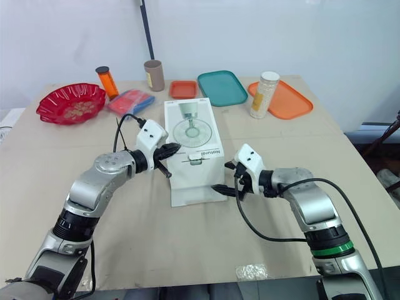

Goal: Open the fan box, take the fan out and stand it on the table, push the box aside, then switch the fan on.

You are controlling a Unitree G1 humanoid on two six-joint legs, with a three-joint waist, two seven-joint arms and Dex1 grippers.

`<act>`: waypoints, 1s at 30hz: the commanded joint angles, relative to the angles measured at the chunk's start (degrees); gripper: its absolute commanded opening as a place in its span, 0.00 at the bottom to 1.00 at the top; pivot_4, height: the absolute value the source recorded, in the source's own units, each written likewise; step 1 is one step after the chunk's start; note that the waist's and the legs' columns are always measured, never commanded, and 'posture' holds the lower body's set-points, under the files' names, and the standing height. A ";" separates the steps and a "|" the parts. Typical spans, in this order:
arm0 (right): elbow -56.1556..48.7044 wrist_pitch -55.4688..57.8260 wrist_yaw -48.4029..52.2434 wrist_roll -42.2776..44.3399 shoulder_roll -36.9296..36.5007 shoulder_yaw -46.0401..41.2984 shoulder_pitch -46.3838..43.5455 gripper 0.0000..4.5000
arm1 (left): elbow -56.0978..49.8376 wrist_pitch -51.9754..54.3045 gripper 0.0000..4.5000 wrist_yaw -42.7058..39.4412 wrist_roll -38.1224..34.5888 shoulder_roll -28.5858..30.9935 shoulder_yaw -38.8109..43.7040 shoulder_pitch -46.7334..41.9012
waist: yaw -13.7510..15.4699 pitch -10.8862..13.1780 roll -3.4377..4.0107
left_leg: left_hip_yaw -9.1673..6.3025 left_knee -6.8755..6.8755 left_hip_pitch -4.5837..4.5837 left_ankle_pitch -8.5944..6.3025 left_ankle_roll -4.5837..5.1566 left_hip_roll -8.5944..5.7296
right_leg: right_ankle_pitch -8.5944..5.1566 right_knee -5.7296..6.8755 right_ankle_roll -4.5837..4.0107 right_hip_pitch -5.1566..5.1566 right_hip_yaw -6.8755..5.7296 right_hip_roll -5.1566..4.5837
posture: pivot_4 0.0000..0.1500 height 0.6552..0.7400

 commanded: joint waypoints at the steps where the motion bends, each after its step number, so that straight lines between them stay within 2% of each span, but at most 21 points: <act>1: -3.45 0.39 0.49 1.65 -0.55 -1.30 0.41 1.00 | 0.23 0.34 0.01 0.13 0.34 -0.08 -0.57 0.73 | 0.00 0.00 0.00 | 0.01 0.00 0.00 0.00 0.00 0.00 | 0.00 0.00 0.00 0.00 0.01 0.00 | 1.00 0.83; 8: -7.15 4.63 2.22 7.00 -1.92 -4.43 0.93 1.00 | -0.20 0.59 0.01 0.31 0.30 -0.24 -0.39 0.83 | 0.01 0.00 0.00 | 0.00 0.00 -0.01 0.00 0.00 -0.01 | 0.00 0.00 0.00 0.00 0.00 -0.01 | 1.00 0.83; 19: -13.81 9.44 4.98 16.90 -4.73 -8.76 2.42 1.00 | -2.50 1.77 0.01 -1.07 -1.35 2.80 2.47 0.81 | -0.05 0.00 0.00 | -0.01 0.00 0.00 -0.06 0.11 0.00 | 0.00 0.01 0.00 0.00 0.00 0.00 | 1.00 0.83; 30: -13.32 9.71 2.49 20.01 -2.56 -8.86 -0.23 1.00 | -8.93 2.56 0.01 -0.06 -5.37 6.33 10.97 0.98 | 0.00 0.05 -0.07 | -0.03 0.00 -0.09 -0.04 0.07 0.00 | 0.00 -0.01 0.00 -0.05 -0.03 0.00 | 1.00 0.83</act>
